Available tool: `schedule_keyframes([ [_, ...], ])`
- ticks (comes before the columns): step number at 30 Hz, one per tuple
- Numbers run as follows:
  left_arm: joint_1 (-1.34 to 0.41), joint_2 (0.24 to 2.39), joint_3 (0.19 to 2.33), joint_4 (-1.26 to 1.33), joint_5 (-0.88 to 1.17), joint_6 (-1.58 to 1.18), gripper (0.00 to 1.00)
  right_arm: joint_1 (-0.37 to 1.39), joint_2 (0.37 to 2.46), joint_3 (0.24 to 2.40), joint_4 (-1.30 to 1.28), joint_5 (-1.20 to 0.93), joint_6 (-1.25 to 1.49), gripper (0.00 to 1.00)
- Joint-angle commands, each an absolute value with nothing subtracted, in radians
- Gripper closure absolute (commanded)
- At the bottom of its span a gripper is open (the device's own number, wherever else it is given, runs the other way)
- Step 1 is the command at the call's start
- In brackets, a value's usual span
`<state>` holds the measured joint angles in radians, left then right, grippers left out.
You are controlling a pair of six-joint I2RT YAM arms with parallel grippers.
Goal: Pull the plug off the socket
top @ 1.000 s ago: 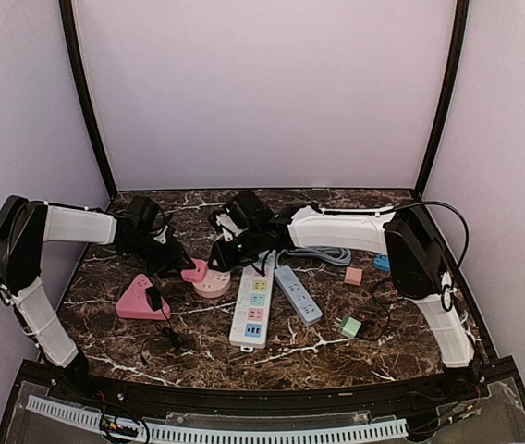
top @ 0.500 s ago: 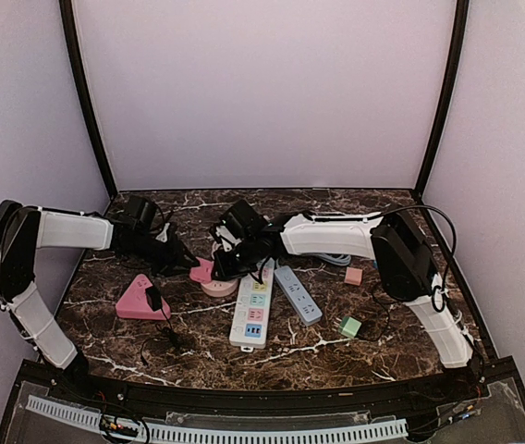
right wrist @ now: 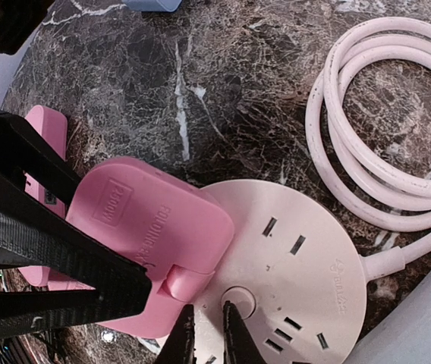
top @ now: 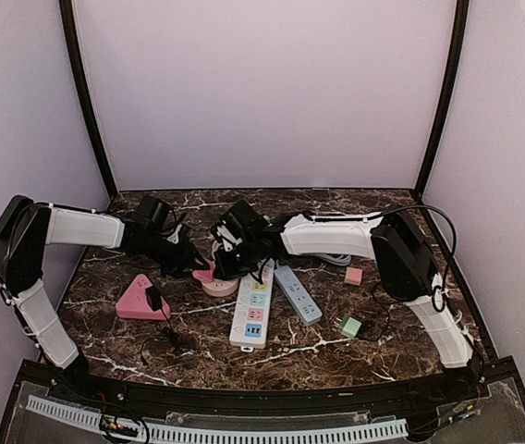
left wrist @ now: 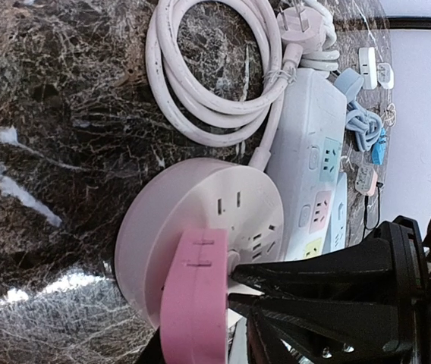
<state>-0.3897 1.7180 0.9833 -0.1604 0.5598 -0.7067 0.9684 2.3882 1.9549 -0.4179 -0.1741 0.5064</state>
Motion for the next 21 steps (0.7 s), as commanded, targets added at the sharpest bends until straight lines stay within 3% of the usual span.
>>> schedule_keyframes([
  [1, -0.404, 1.738, 1.011, -0.208, 0.551, -0.69, 0.76, 0.965, 2.379, 1.932, -0.426, -0.127, 0.496, 0.88],
  [7, -0.407, 1.735, 1.012, -0.21, 0.548, -0.698, 1.0, 0.966, 2.381, 1.928, -0.447, -0.085, 0.478, 0.91],
  [21, -0.406, 1.688, 0.949, 0.006, 0.651, -0.768, 1.0, 0.979, 2.44, 1.973, -0.514, -0.061, 0.449, 0.97],
])
